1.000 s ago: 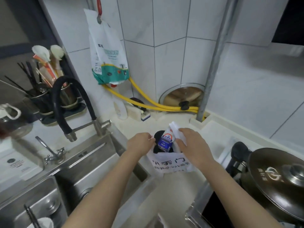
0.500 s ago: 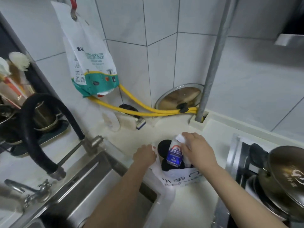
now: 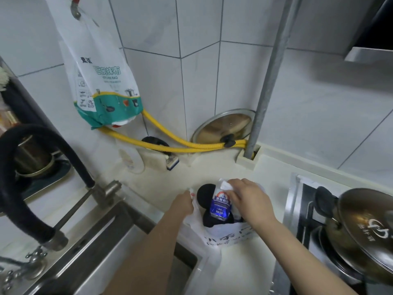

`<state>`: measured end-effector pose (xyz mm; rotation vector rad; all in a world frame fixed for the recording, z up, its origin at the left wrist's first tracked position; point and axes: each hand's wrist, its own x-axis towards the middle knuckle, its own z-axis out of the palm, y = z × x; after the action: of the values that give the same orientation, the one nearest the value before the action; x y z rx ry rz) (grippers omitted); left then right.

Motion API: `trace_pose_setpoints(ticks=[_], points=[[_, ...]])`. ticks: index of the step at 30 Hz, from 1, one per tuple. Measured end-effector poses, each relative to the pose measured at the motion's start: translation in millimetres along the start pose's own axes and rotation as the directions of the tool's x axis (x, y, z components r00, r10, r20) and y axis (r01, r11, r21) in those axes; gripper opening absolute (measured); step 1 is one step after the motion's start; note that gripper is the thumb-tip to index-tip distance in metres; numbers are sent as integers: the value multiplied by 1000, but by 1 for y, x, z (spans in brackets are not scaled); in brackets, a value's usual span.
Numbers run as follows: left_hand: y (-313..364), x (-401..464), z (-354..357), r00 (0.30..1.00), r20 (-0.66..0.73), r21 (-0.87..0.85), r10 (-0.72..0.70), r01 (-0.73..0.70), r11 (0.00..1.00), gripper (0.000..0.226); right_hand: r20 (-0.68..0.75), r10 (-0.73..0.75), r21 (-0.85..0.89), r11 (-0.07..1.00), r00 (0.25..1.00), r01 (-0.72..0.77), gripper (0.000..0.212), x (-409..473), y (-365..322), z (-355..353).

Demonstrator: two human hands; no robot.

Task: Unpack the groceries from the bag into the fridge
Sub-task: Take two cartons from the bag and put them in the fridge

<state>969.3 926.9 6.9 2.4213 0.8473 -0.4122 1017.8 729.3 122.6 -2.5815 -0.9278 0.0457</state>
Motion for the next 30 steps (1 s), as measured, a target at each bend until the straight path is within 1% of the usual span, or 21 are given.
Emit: trace_pose_setpoints(ticks=[4,6,8,10,14,16,19,23,26,30], points=[[1,-4,3,1000,-6,-4,10,-10,1000,59,-14,-10,10,1000,1000,10,27,-2,-1,-6],[2,-7,8,999,-33,-10,6,-6,1000,69,-26,-6,16,1000,1000,7,27,-4,0,-11],[1,-9,13,997,-69,-21,-19,17,1000,72,-23,-5,26,1000,1000,5,27,-5,0,-11],[1,-13,15,993,-112,-20,-35,33,999,68,-24,0,33,999,1000,1,27,-5,1,-11],[5,-25,13,976,-202,-33,-80,75,997,49,-26,-1,54,999,1000,2,28,-6,0,-11],[9,-30,8,968,-231,-65,-97,85,994,47,-25,15,75,997,1000,-13,28,-6,0,-11],[16,-41,-10,954,-288,-118,-86,54,992,47,-47,43,125,992,998,-37,28,-4,2,-11],[30,-63,-36,928,-356,-213,-110,34,976,42,-80,66,181,982,995,-50,28,-3,6,-14],[46,-81,-48,919,-376,-308,-118,-4,951,49,-116,65,225,974,991,-38,24,-3,10,-18],[75,-105,-51,909,-412,-383,-66,-107,917,56,-151,99,311,949,984,-48,22,-4,17,-28]])
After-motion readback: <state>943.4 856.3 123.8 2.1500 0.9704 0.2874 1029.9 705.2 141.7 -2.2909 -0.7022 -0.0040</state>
